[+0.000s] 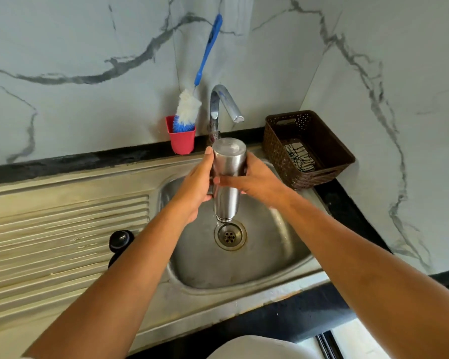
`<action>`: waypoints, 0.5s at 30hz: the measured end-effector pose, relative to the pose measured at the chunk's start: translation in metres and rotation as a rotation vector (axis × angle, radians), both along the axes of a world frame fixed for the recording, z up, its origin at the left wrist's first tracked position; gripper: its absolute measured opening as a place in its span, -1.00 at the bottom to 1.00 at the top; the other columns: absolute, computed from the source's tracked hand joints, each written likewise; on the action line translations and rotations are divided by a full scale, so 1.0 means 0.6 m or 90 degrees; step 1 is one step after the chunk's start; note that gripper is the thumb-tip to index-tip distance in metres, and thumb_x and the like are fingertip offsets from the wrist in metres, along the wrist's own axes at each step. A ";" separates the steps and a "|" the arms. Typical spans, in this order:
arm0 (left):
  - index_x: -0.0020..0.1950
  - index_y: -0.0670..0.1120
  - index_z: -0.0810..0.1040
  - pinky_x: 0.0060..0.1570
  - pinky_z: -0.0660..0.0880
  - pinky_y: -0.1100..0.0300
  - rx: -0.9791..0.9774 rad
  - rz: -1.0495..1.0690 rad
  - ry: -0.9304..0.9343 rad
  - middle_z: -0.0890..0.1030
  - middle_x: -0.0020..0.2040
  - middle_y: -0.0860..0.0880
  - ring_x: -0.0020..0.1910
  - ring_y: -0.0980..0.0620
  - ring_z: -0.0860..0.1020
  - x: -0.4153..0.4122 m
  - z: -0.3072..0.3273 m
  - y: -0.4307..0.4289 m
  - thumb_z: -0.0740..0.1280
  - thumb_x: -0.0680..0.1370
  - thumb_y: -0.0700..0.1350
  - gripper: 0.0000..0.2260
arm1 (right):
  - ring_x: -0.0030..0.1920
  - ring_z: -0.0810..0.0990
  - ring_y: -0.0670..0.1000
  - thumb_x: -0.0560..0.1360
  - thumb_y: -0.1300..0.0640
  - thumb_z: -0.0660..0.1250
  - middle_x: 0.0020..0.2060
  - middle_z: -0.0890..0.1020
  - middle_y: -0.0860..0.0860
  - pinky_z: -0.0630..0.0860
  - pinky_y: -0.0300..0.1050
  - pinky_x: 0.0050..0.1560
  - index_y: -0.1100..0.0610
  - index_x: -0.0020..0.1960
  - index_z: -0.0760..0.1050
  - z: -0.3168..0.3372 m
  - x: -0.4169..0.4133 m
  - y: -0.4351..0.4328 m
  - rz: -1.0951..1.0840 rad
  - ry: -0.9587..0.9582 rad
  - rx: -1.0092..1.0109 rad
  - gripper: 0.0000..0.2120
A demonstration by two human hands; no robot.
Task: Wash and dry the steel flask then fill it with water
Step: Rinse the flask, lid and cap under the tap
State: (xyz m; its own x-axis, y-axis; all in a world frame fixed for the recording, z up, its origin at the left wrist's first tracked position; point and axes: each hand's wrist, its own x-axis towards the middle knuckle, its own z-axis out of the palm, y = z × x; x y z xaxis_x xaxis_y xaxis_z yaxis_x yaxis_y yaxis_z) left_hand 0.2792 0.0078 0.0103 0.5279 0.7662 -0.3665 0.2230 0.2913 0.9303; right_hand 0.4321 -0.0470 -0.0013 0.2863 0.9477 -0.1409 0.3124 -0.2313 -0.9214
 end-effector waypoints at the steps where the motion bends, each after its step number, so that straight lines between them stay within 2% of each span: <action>1: 0.50 0.12 0.46 0.24 0.47 -0.01 0.012 0.001 -0.010 0.62 0.24 0.10 0.13 0.17 0.58 -0.005 0.010 -0.005 0.01 0.68 0.35 -0.46 | 0.21 0.67 -0.06 0.21 -0.12 0.70 0.17 0.70 -0.08 0.57 0.11 0.33 -0.03 0.38 0.44 0.013 -0.007 -0.007 -0.006 -0.001 0.011 -0.18; 3: 0.47 0.14 0.48 0.14 0.45 0.04 0.031 -0.007 -0.022 0.63 0.19 0.15 0.10 0.22 0.58 -0.016 0.030 -0.014 0.00 0.68 0.35 -0.48 | 0.20 0.68 -0.05 0.20 -0.10 0.70 0.17 0.71 -0.06 0.58 0.12 0.32 0.01 0.38 0.45 0.034 -0.019 -0.020 -0.011 -0.002 0.035 -0.17; 6: 0.47 0.19 0.48 0.25 0.45 -0.05 0.051 -0.019 -0.031 0.61 0.36 0.11 0.30 0.08 0.56 -0.029 0.058 -0.027 0.00 0.67 0.38 -0.48 | 0.16 0.70 -0.05 0.27 0.01 0.69 0.14 0.72 -0.04 0.60 0.14 0.29 0.05 0.37 0.45 0.066 -0.035 -0.037 -0.013 -0.009 0.054 -0.25; 9: 0.24 0.25 0.52 0.21 0.47 -0.04 0.073 -0.017 -0.048 0.66 0.15 0.19 0.14 0.18 0.60 -0.043 0.082 -0.034 0.01 0.70 0.33 -0.64 | 0.11 0.73 -0.04 0.36 0.16 0.66 0.09 0.74 -0.02 0.62 0.04 0.20 0.07 0.32 0.49 0.094 -0.055 -0.054 -0.007 -0.014 0.076 -0.40; 11: 0.21 0.24 0.51 0.18 0.46 -0.02 0.084 -0.019 -0.054 0.64 0.07 0.23 0.08 0.22 0.58 -0.050 0.099 -0.038 0.01 0.70 0.31 -0.66 | 0.05 0.74 -0.05 0.40 0.26 0.62 0.02 0.75 -0.03 0.63 -0.09 0.08 0.08 0.25 0.53 0.115 -0.065 -0.060 -0.003 -0.014 0.090 -0.52; 13: 0.24 0.22 0.50 0.09 0.49 0.05 0.087 -0.027 -0.056 0.62 0.04 0.22 0.06 0.22 0.58 -0.060 0.124 -0.044 0.01 0.70 0.31 -0.64 | 0.04 0.75 -0.06 0.40 0.25 0.62 0.01 0.76 -0.04 0.63 -0.09 0.04 0.06 0.24 0.53 0.137 -0.073 -0.064 -0.009 -0.029 0.096 -0.52; 15: 0.23 0.18 0.53 -0.07 0.49 0.15 0.101 -0.021 -0.056 0.63 0.01 0.21 0.03 0.20 0.60 -0.065 0.152 -0.044 0.00 0.71 0.31 -0.61 | 0.06 0.73 -0.09 0.36 0.13 0.66 0.05 0.74 -0.07 0.64 -0.01 0.10 0.05 0.31 0.50 0.173 -0.086 -0.067 -0.017 -0.065 0.101 -0.41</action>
